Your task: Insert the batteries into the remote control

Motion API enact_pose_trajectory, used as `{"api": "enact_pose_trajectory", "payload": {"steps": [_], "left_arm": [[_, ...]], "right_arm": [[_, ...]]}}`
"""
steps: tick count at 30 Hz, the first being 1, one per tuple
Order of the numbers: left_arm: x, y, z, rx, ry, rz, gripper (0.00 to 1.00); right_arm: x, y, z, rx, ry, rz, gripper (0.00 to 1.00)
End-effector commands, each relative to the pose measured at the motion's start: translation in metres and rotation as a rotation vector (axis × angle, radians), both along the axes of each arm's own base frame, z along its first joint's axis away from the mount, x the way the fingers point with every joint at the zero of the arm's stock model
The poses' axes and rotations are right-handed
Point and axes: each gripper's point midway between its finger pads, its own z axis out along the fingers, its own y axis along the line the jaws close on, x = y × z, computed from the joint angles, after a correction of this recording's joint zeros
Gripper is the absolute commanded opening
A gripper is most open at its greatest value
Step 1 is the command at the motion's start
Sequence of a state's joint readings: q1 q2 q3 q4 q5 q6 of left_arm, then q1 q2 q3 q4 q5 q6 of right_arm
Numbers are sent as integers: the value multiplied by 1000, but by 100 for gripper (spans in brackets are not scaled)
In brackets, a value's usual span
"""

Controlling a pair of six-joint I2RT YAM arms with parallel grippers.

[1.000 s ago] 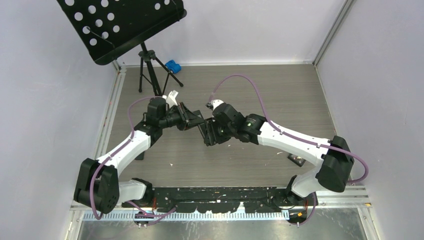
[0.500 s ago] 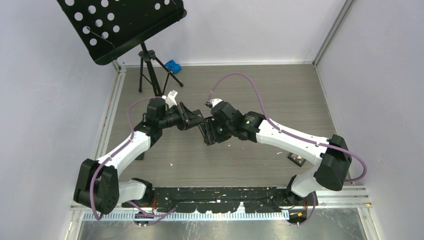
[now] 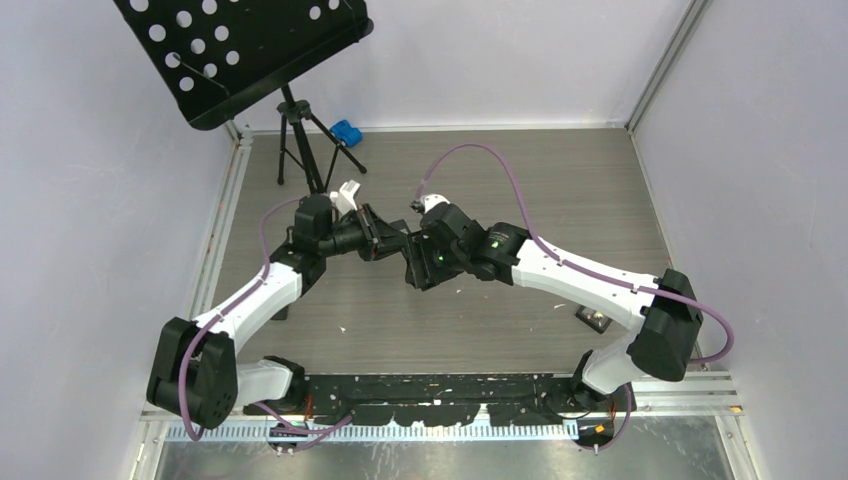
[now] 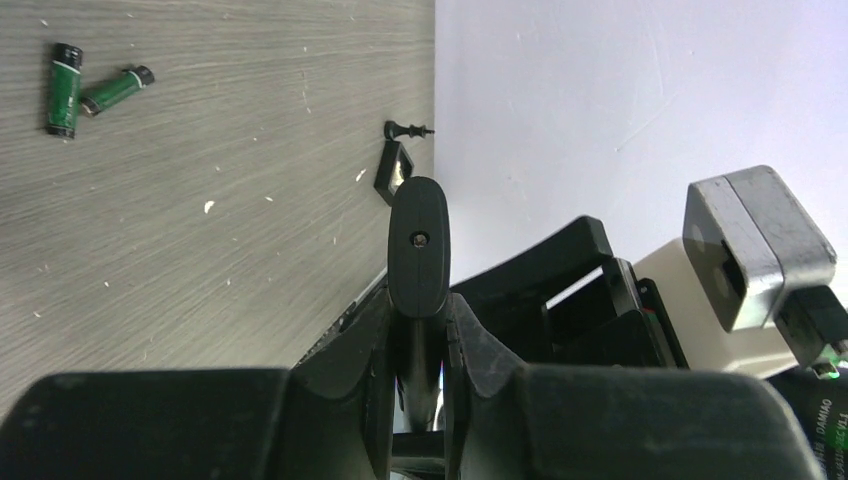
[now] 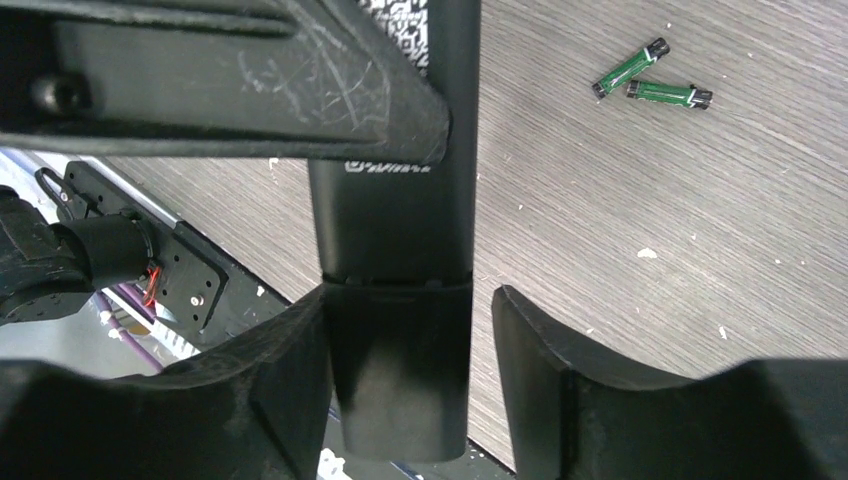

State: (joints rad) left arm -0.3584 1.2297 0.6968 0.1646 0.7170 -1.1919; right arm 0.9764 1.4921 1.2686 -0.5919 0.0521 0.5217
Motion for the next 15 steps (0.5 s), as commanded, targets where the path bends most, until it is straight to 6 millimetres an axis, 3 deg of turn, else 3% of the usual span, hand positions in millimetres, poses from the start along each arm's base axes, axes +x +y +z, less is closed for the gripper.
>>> {"api": "enact_pose_trajectory", "payload": {"steps": [1, 8, 12, 15], "left_arm": [[-10, -7, 40, -88, -84, -74, 0], [-10, -7, 40, -89, -86, -67, 0], [-9, -7, 42, -96, -87, -66, 0], [-9, -7, 42, -98, -90, -65, 0]], "right_arm": [[13, 3, 27, 54, -79, -42, 64], [-1, 6, 49, 199, -68, -33, 79], [-14, 10, 70, 334, -62, -15, 81], [-4, 1, 75, 343, -83, -98, 80]]}}
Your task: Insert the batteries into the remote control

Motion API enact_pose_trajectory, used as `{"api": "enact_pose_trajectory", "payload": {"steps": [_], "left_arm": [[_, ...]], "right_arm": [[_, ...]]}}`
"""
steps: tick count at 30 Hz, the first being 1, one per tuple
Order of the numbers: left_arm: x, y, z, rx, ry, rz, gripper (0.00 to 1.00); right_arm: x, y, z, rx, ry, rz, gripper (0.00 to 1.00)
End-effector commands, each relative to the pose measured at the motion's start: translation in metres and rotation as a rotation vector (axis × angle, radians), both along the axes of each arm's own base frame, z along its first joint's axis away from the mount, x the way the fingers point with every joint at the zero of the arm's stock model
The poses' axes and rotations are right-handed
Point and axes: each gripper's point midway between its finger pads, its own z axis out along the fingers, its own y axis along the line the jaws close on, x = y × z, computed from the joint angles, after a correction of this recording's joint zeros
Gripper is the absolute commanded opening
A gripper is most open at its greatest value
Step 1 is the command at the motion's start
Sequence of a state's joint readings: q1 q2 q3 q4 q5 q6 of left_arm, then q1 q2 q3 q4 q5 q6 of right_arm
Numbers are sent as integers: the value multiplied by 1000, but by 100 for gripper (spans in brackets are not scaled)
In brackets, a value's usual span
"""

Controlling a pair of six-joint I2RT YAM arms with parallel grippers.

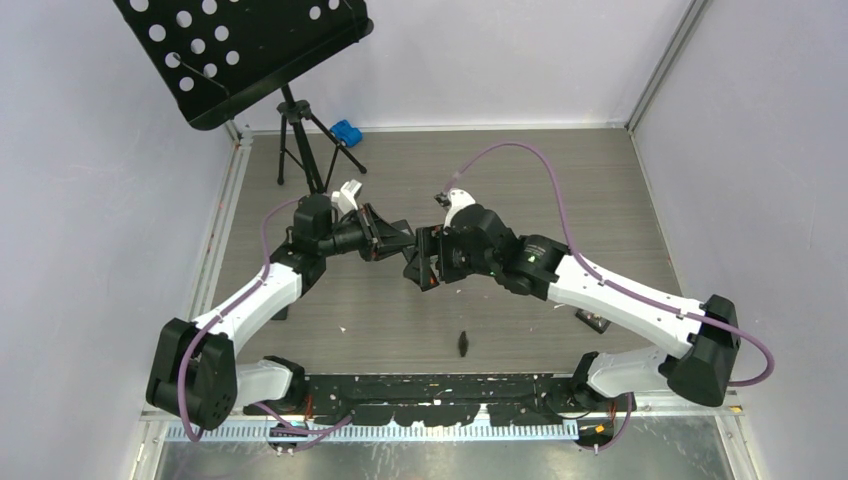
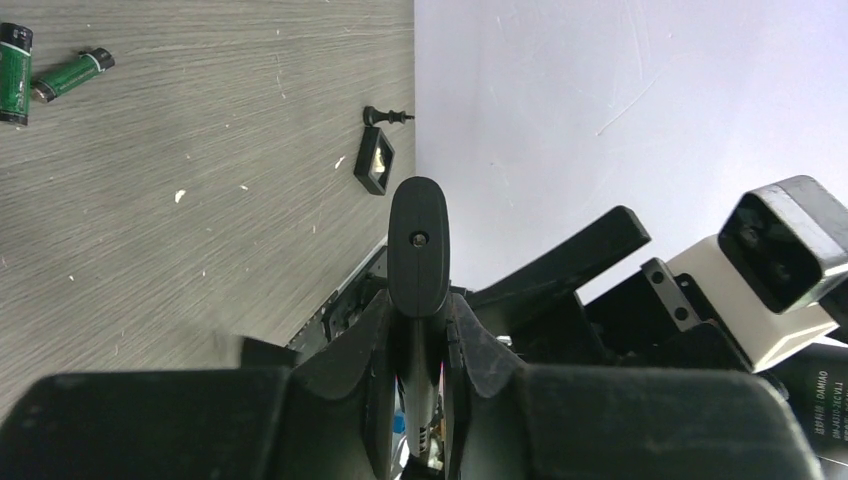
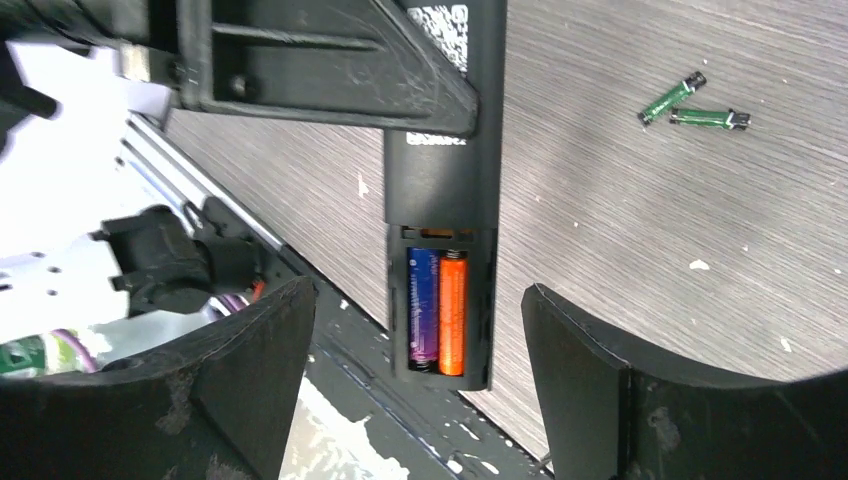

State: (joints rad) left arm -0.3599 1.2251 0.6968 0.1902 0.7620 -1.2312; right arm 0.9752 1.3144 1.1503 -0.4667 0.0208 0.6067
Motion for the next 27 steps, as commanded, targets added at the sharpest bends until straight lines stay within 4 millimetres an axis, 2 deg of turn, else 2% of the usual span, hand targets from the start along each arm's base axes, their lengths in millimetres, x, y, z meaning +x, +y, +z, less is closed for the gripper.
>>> {"api": "enact_pose_trajectory", "payload": {"steps": [1, 5, 8, 10, 13, 20, 22, 27], "left_arm": [[-2, -4, 32, -55, -101, -27, 0], [5, 0, 14, 13, -105, -8, 0], [10, 10, -11, 127, -94, 33, 0], [13, 17, -24, 201, -93, 62, 0], [15, 25, -37, 260, -82, 89, 0], [15, 34, -52, 328, -71, 122, 0], [15, 38, -53, 350, -78, 140, 0], [15, 42, -55, 366, -82, 153, 0]], "right_arm": [[12, 3, 36, 134, -52, -89, 80], [26, -14, 31, 69, -86, -183, 80], [26, -29, 22, 18, -91, -219, 79], [25, -42, 9, -41, -79, -253, 78], [22, -65, -24, -163, -46, -303, 77], [-24, -89, -113, -411, 205, -241, 73], [-38, -92, -128, -456, 250, -247, 74], [-85, -74, -155, -503, 316, -181, 77]]}}
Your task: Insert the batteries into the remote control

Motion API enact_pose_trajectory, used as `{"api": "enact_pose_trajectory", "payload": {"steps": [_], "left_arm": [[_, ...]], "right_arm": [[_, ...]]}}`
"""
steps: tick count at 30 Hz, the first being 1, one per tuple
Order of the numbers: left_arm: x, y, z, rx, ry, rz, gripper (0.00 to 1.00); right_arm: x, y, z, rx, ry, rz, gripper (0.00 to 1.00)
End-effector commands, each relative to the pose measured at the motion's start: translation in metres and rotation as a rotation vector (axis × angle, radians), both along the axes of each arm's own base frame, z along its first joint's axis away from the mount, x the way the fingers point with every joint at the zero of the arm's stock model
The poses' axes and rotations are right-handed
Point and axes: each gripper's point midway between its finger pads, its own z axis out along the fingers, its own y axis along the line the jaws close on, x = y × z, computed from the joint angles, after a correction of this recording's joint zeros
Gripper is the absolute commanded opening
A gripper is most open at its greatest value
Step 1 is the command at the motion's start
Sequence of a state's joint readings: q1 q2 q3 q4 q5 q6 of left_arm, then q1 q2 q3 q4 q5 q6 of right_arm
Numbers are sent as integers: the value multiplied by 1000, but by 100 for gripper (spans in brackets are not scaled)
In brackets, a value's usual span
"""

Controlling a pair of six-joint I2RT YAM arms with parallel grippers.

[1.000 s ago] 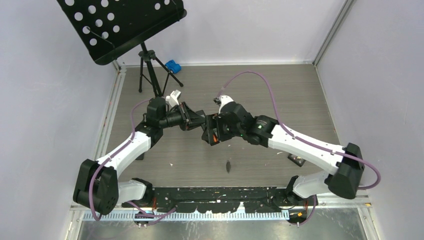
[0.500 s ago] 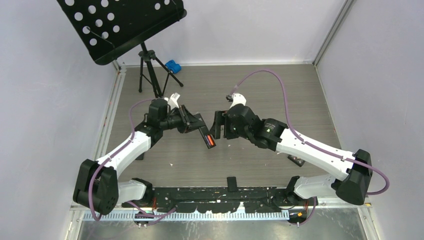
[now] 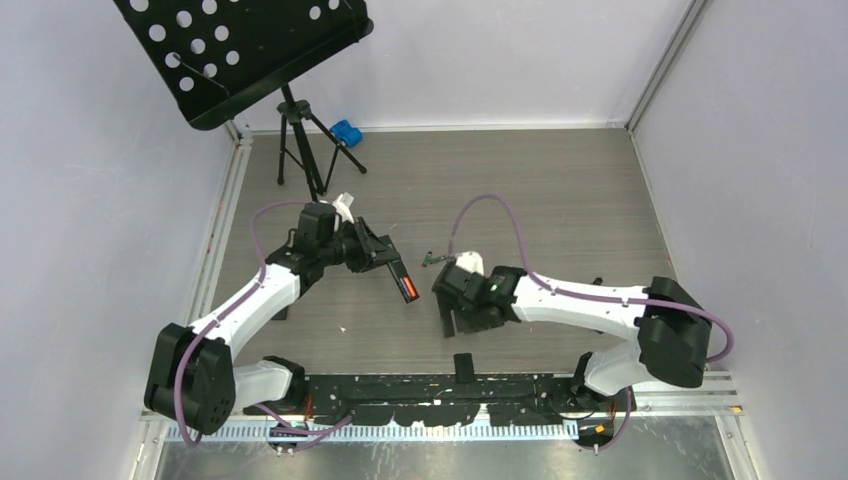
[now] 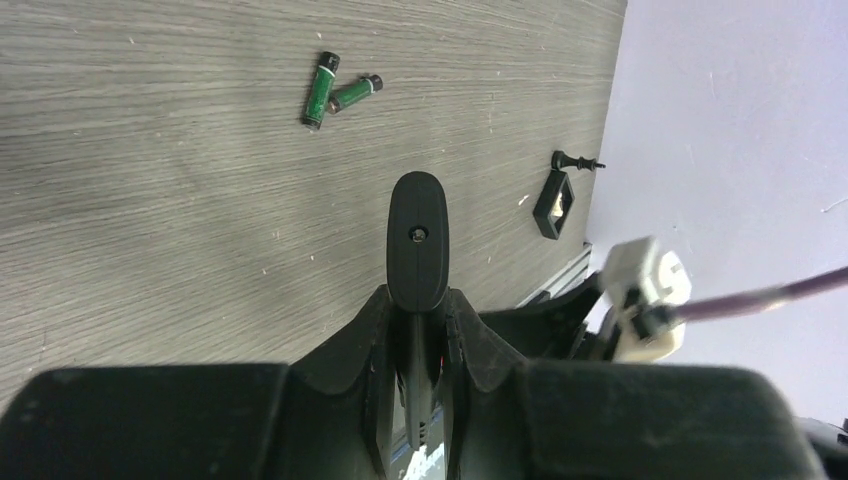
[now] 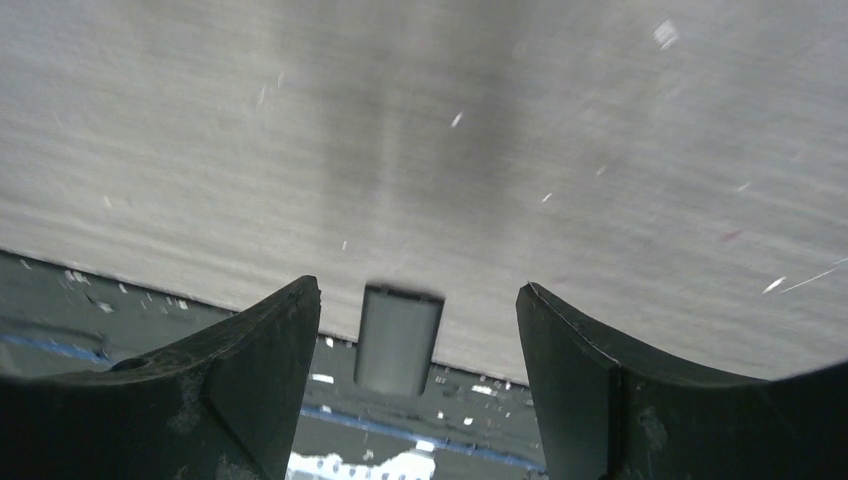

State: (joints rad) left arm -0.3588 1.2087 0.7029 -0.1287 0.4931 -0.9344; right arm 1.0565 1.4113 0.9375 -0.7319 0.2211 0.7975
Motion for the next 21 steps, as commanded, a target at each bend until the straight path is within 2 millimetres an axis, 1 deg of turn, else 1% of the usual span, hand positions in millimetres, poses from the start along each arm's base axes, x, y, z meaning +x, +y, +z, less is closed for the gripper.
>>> {"api": "enact_pose_trajectory", "payload": {"steps": [1, 5, 7, 8, 13, 17, 21], "left_arm": [[7, 4, 16, 12, -77, 13, 0], [7, 3, 13, 9, -70, 4, 0], [7, 2, 12, 6, -66, -2, 0], [7, 1, 11, 6, -65, -3, 0], [7, 1, 10, 4, -61, -4, 0], [7, 0, 10, 0, -59, -4, 0], [7, 0, 11, -4, -58, -3, 0]], "right_arm": [[-41, 12, -18, -29, 80, -3, 77], [-68, 16, -33, -58, 120, 24, 77], [-77, 17, -38, -59, 138, 22, 77], [-81, 14, -41, -72, 147, 21, 77], [-90, 1, -51, -90, 179, -7, 73], [-98, 1, -56, -69, 215, -17, 66], [-100, -3, -61, -77, 224, -28, 57]]}}
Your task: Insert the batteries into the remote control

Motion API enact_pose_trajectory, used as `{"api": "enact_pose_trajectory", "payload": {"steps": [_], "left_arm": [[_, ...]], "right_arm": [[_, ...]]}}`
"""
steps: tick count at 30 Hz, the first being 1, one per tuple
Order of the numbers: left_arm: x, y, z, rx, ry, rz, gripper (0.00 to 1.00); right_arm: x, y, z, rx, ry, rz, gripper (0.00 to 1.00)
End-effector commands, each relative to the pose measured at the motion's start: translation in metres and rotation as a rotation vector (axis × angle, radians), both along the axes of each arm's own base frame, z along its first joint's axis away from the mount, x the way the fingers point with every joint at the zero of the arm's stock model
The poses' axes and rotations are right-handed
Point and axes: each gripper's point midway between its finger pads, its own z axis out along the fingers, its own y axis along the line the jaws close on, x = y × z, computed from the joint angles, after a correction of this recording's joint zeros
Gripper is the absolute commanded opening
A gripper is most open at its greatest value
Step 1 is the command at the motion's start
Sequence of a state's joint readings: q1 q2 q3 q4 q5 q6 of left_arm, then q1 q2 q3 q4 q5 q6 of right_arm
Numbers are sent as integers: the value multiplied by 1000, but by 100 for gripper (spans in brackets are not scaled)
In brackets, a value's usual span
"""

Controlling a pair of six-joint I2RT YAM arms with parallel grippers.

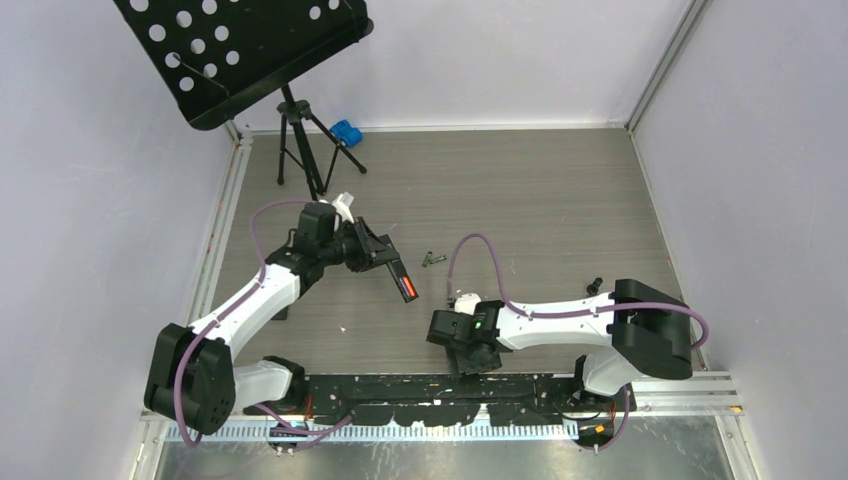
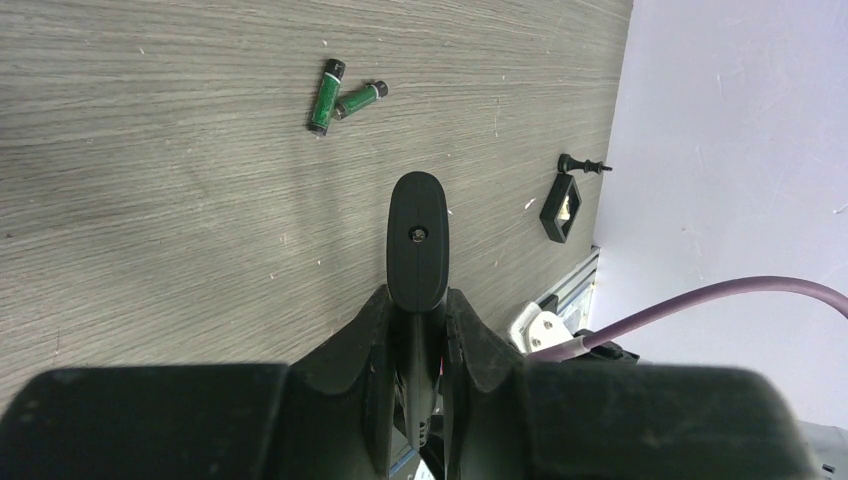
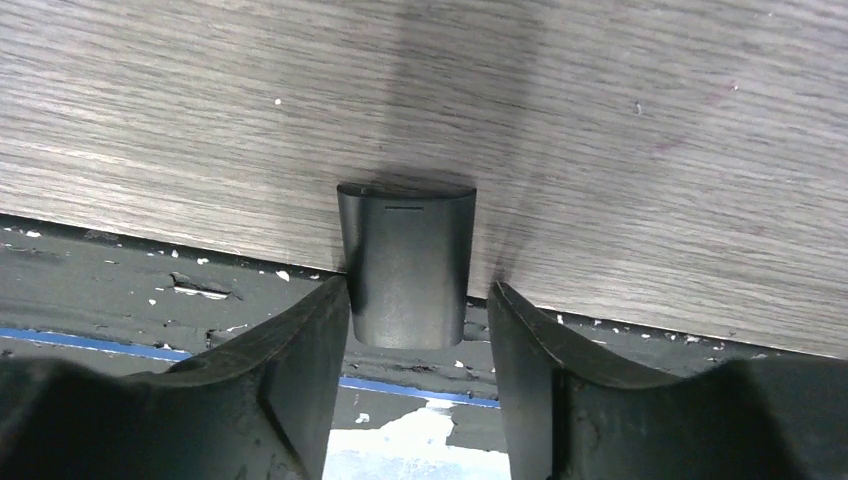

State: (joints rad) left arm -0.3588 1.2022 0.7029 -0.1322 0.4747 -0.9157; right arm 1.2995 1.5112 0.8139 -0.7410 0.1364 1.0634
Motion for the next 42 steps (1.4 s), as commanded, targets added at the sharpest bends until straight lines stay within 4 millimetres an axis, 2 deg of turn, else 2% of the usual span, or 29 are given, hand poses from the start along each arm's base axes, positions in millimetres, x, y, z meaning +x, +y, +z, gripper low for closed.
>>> {"api": "enact_pose_trajectory", "payload": {"steps": [1, 5, 9, 11, 17, 21, 24, 26, 30, 32, 37, 42], "left_arm": [[5, -3, 13, -24, -39, -9, 0], [4, -3, 14, -32, -38, -11, 0], [3, -6, 18, -48, -57, -29, 0], [3, -8, 22, -60, -76, -43, 0], [4, -18, 44, -127, -176, -113, 0], [-1, -25, 63, -184, -244, -174, 0], [-7, -29, 75, -215, -294, -219, 0], [-11, -30, 81, -236, -324, -245, 0], [-18, -32, 92, -259, -361, -281, 0], [-23, -33, 97, -276, -371, -307, 0], [-24, -36, 99, -305, -334, -317, 0], [-20, -38, 93, -309, -265, -300, 0]], "right_arm": [[-4, 3, -4, 34, 17, -44, 53], [-3, 2, -7, 34, 12, -56, 33], [15, 5, 8, 61, -86, -39, 29], [29, 9, 29, 94, -169, -15, 29], [68, 40, 106, 250, -410, 90, 30], [86, 61, 156, 334, -538, 160, 31], [97, 73, 183, 376, -600, 180, 32], [106, 78, 189, 384, -620, 169, 32], [126, 76, 193, 359, -660, 95, 32], [130, 79, 197, 372, -677, 99, 32], [131, 91, 208, 415, -705, 165, 33], [126, 100, 209, 444, -681, 219, 34]]}}
